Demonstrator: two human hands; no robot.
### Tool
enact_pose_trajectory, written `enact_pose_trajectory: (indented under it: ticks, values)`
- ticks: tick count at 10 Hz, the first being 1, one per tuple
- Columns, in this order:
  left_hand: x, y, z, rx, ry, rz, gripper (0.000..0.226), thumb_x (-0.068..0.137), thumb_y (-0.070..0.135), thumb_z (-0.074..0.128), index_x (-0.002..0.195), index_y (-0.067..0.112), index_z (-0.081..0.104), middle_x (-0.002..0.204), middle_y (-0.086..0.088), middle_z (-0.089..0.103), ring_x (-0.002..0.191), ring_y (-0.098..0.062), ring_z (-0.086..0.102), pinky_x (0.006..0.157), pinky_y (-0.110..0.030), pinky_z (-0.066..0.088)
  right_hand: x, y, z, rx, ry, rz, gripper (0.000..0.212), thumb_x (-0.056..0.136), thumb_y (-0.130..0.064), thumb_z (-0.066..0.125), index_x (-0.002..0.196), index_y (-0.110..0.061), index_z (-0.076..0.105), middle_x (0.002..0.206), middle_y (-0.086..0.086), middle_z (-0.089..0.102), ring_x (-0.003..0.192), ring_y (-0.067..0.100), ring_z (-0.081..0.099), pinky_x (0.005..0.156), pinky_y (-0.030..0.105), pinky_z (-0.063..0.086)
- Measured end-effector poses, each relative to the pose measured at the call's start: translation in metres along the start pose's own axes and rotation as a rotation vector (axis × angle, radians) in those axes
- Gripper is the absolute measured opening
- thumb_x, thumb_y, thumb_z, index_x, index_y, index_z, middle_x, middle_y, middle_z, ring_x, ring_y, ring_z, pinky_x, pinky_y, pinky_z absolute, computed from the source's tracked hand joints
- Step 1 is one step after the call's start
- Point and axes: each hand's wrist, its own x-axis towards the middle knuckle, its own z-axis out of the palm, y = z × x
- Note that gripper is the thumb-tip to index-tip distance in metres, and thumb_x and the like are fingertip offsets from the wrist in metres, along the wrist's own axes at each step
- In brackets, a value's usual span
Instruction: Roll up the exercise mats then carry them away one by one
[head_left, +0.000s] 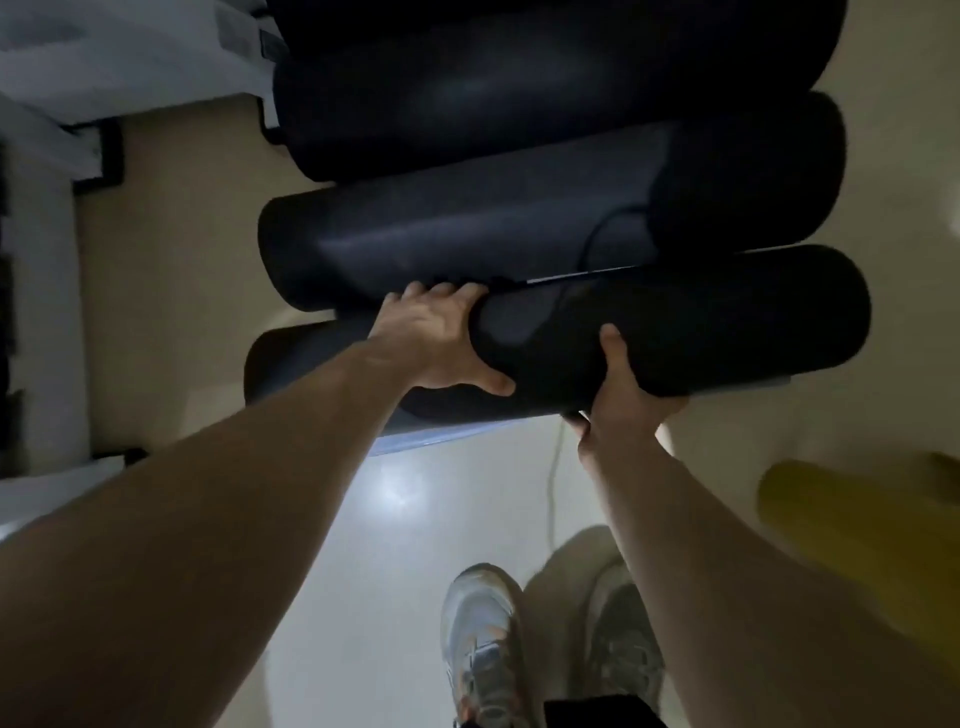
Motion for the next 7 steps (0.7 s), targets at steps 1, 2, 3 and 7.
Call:
enact_pose_trajectory:
  ticks: [1, 2, 3, 7]
  values:
    - [0.014, -0.012, 0.017, -0.022, 0.193, 0.011, 0.116, 0.054, 0.082, 0.073, 0.153, 0.044, 0.028, 0.149, 0.008, 0.042, 0.131, -0.027, 0.04, 0.111, -0.044, 0.031, 0.021, 0.003, 0.027, -0.003, 0.003, 0.002, 0.116, 0.068, -0.035, 0.094, 0.155, -0.033, 0.018, 0.141, -0.003, 0.054, 0.112, 0.023, 0.065, 0.084, 0.057, 0.063]
    - [0.017, -0.013, 0.035, -0.019, 0.266, 0.037, 0.113, 0.06, 0.08, 0.072, 0.156, 0.045, 0.023, 0.153, 0.012, 0.038, 0.134, -0.026, 0.038, 0.113, -0.044, 0.028, 0.04, 0.007, 0.028, -0.041, 0.0, 0.022, 0.105, 0.074, -0.034, 0.089, 0.154, -0.03, 0.02, 0.139, -0.001, 0.056, 0.111, 0.025, 0.066, 0.081, 0.054, 0.062]
    - [0.011, -0.011, 0.034, -0.034, 0.257, 0.033, 0.11, 0.066, 0.076, 0.072, 0.157, 0.043, 0.02, 0.158, 0.013, 0.033, 0.142, -0.023, 0.032, 0.119, -0.042, 0.024, 0.037, -0.004, 0.018, -0.257, -0.088, 0.079, 0.103, 0.068, -0.051, 0.089, 0.15, -0.024, 0.032, 0.134, 0.001, 0.061, 0.111, 0.03, 0.068, 0.072, 0.056, 0.059]
    - [-0.159, -0.012, -0.14, -0.337, 0.241, -0.198, 0.061, 0.087, 0.056, 0.062, 0.141, 0.03, 0.051, 0.137, -0.003, 0.059, 0.122, -0.029, 0.057, 0.103, -0.043, 0.048, -0.187, -0.187, 0.03, -1.565, -0.295, -0.761, 0.045, 0.092, -0.048, 0.059, 0.117, -0.011, 0.062, 0.118, 0.016, 0.064, 0.106, 0.038, 0.061, 0.082, 0.039, 0.044]
